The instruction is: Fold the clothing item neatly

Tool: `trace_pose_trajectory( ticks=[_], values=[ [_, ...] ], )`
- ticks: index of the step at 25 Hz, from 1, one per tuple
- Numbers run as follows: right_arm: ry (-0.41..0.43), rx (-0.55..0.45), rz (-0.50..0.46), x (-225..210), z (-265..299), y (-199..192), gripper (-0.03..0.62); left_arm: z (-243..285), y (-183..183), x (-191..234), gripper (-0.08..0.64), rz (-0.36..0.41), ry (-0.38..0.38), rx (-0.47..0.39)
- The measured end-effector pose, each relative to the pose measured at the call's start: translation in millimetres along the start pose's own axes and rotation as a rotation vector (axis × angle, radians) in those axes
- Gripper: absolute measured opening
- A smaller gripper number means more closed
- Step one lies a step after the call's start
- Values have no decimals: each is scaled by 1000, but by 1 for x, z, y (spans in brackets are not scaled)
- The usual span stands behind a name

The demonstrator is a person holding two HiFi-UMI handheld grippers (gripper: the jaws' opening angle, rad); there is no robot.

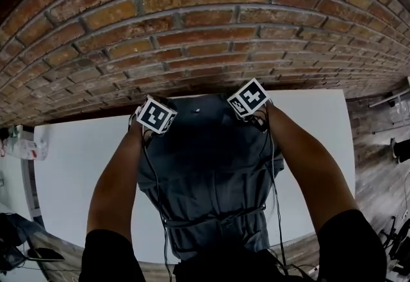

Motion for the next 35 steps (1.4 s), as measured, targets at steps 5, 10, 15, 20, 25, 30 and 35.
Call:
trace_pose_trajectory(
  ticks=[5, 10, 15, 20, 25, 30, 35],
  values=[
    [-5, -88, -96, 12, -18, 11, 18, -19, 11, -9, 47, 54, 40, -61],
    [-4, -186, -209, 28, -49, 19, 18, -49, 12, -17, 40, 46, 24, -165],
    [1, -278, -276, 44, -91, 17, 18, -85, 6, -29, 25, 39, 10, -227],
    [13, -294, -322, 65, -112, 6, 17, -83, -15, -33, 31, 49, 2, -171],
    [22, -303, -340, 77, -111, 6, 17, -53, -18, -19, 172, 5, -42, -121],
    [51, -330, -352, 80, -117, 12, 17, -24, -11, -3, 173, -12, -40, -61],
    [68, -346, -350, 79, -121, 12, 17, -9, -17, 4, 48, -62, -82, 0]
  ],
)
Point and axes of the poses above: the fingertips, and each gripper's own axes: z forward along the fingers, x to its left, y out of its top, the point moved 6 cm from there along -z, backward along the fingers, and after that the axes turned 3 degrees about -x, right-handed, at the moved point
